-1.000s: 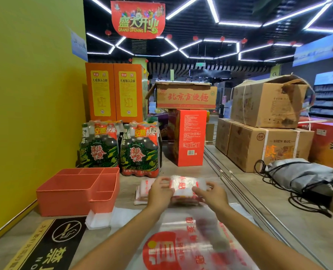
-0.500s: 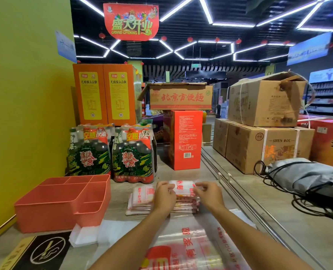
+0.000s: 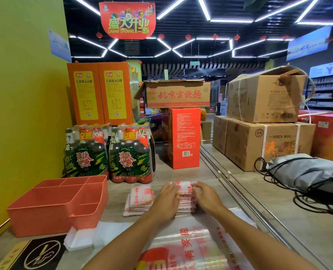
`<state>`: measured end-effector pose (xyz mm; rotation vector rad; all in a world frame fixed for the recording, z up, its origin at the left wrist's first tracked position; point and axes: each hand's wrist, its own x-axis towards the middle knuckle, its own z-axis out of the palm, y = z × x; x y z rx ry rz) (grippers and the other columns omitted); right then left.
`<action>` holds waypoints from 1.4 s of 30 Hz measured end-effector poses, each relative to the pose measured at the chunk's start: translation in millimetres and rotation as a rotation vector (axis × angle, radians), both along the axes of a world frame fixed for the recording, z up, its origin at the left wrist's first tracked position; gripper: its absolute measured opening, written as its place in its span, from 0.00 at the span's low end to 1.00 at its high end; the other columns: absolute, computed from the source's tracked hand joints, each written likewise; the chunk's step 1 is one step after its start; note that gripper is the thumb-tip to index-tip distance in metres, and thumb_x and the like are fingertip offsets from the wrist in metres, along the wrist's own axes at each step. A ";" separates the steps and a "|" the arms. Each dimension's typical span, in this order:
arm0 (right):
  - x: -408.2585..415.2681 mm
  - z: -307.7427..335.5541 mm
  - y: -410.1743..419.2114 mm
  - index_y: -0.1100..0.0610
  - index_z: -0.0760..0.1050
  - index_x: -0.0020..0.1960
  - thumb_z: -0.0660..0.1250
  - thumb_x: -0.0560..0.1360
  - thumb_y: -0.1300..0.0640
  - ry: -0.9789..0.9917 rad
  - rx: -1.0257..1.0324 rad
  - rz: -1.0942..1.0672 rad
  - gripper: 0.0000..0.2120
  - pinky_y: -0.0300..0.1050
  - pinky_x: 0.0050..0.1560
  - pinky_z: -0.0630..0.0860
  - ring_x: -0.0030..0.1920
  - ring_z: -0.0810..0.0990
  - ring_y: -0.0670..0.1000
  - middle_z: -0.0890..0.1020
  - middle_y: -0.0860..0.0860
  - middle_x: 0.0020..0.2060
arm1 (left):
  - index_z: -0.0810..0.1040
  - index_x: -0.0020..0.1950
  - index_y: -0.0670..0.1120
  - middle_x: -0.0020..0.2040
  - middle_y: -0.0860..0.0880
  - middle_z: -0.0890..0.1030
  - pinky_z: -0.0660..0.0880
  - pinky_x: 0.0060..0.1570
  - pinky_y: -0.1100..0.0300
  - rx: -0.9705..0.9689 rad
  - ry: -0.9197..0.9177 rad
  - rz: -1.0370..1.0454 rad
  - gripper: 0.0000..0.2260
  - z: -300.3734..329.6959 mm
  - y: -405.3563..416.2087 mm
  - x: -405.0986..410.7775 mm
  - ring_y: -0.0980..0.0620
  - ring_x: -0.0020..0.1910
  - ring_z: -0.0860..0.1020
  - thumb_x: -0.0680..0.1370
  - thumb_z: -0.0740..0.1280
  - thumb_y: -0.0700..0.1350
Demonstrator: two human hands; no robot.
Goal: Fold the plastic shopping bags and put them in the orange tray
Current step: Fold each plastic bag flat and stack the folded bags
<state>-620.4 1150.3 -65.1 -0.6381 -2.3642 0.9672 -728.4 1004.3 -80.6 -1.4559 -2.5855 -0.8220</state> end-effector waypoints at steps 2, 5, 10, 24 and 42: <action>0.2 -1.2 4.5 0.57 0.76 0.68 0.56 0.85 0.56 -0.047 -0.017 0.036 0.16 0.39 0.56 0.71 0.55 0.75 0.47 0.80 0.54 0.62 | 0.59 0.81 0.47 0.81 0.50 0.59 0.50 0.79 0.54 -0.046 0.001 -0.028 0.24 3.1 0.5 -2.1 0.49 0.80 0.51 0.84 0.57 0.45; 1.3 -3.4 10.3 0.56 0.78 0.66 0.57 0.85 0.57 -0.079 -0.064 0.060 0.15 0.40 0.57 0.71 0.56 0.77 0.48 0.82 0.53 0.58 | 0.60 0.80 0.48 0.78 0.49 0.62 0.56 0.77 0.50 -0.109 -0.011 -0.053 0.29 4.0 1.9 -5.5 0.50 0.77 0.57 0.79 0.63 0.46; 4.3 -5.9 15.8 0.54 0.81 0.62 0.65 0.81 0.48 -0.049 -0.144 0.058 0.15 0.49 0.63 0.76 0.58 0.81 0.50 0.84 0.50 0.56 | 0.63 0.79 0.50 0.74 0.51 0.63 0.62 0.74 0.52 -0.126 -0.020 -0.083 0.28 11.1 3.5 -8.5 0.50 0.74 0.61 0.80 0.66 0.51; 7.5 -14.5 -1.1 0.54 0.62 0.79 0.52 0.86 0.48 -0.212 0.351 0.243 0.23 0.44 0.78 0.50 0.80 0.55 0.51 0.58 0.51 0.80 | 0.55 0.82 0.50 0.82 0.49 0.56 0.48 0.79 0.54 -0.147 0.130 -0.101 0.27 -7.0 -4.3 4.6 0.49 0.81 0.51 0.84 0.58 0.49; -28.8 19.2 10.7 0.47 0.63 0.78 0.48 0.77 0.34 -0.452 0.163 0.271 0.34 0.58 0.75 0.60 0.75 0.64 0.54 0.67 0.49 0.77 | 0.66 0.74 0.52 0.71 0.51 0.70 0.66 0.69 0.55 -0.132 0.070 -0.189 0.26 4.4 -3.2 -8.0 0.51 0.70 0.67 0.78 0.70 0.52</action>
